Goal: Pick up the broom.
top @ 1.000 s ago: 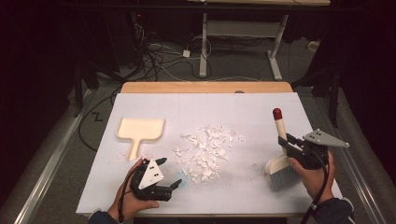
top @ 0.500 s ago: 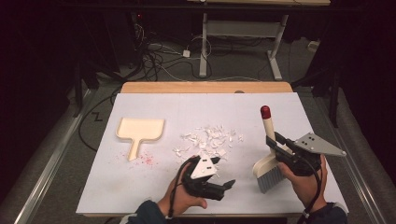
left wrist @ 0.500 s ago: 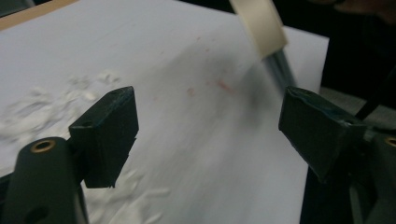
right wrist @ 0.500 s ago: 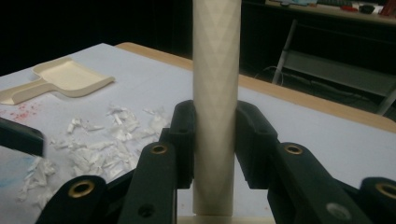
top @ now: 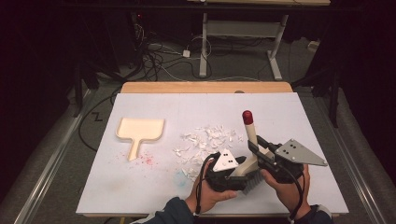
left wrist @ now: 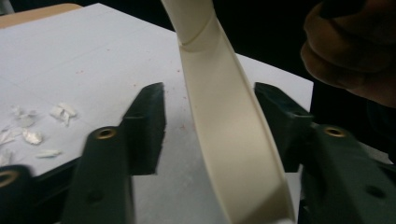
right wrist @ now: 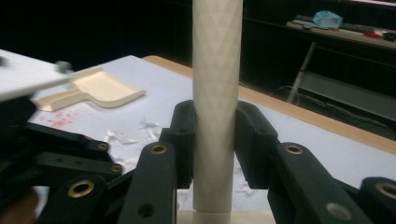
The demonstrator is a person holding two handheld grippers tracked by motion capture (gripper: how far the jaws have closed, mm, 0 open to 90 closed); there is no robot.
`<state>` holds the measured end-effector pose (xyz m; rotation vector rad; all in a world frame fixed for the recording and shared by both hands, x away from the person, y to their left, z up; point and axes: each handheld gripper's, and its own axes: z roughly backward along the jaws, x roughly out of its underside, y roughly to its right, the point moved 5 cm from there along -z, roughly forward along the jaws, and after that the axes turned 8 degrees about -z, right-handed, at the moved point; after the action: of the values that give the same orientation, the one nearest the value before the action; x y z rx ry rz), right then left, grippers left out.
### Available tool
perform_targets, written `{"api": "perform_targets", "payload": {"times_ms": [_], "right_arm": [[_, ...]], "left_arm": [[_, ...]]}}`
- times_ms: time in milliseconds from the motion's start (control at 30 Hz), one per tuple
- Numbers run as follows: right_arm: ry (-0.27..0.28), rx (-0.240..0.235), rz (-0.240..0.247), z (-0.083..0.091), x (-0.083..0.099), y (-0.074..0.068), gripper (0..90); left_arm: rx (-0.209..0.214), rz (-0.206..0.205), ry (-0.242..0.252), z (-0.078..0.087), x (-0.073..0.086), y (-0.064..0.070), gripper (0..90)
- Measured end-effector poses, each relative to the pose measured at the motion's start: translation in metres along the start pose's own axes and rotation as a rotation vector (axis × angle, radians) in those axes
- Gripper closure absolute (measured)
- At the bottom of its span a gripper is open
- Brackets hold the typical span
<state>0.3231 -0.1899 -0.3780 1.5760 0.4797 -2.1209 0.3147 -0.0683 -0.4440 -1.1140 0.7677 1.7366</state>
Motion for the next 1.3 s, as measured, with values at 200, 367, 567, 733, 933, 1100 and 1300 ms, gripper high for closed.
{"api": "perform_targets", "payload": {"times_ms": [200,367,567,733,933,1100,1300], "right_arm": [[0.03,-0.023,0.006,0.003,-0.001,-0.008,71.2],[0.058,-0.144,0.049,0.009,-0.001,-0.008,63.1],[-0.073,-0.308,0.158,0.007,0.011,-0.005,48.3],[-0.216,-0.416,0.251,-0.008,0.03,-0.018,46.0],[-0.31,-0.597,0.283,-0.023,0.045,-0.049,44.6],[-0.391,-0.718,0.298,-0.031,0.059,-0.064,54.9],[-0.407,-0.773,0.289,-0.034,0.065,-0.064,66.5]], "left_arm": [[0.035,0.0,0.012,0.014,0.004,-0.014,63.4],[0.003,-0.152,-0.07,0.04,0.004,-0.024,64.9],[0.082,-0.175,-0.128,0.079,0.021,-0.034,64.9],[0.173,-0.197,-0.148,0.103,0.036,-0.031,64.9],[0.235,-0.25,-0.171,0.111,0.042,-0.023,64.8],[0.276,-0.274,-0.157,0.111,0.039,-0.017,64.8],[0.27,-0.263,-0.129,0.11,0.041,-0.023,59.4]]}}
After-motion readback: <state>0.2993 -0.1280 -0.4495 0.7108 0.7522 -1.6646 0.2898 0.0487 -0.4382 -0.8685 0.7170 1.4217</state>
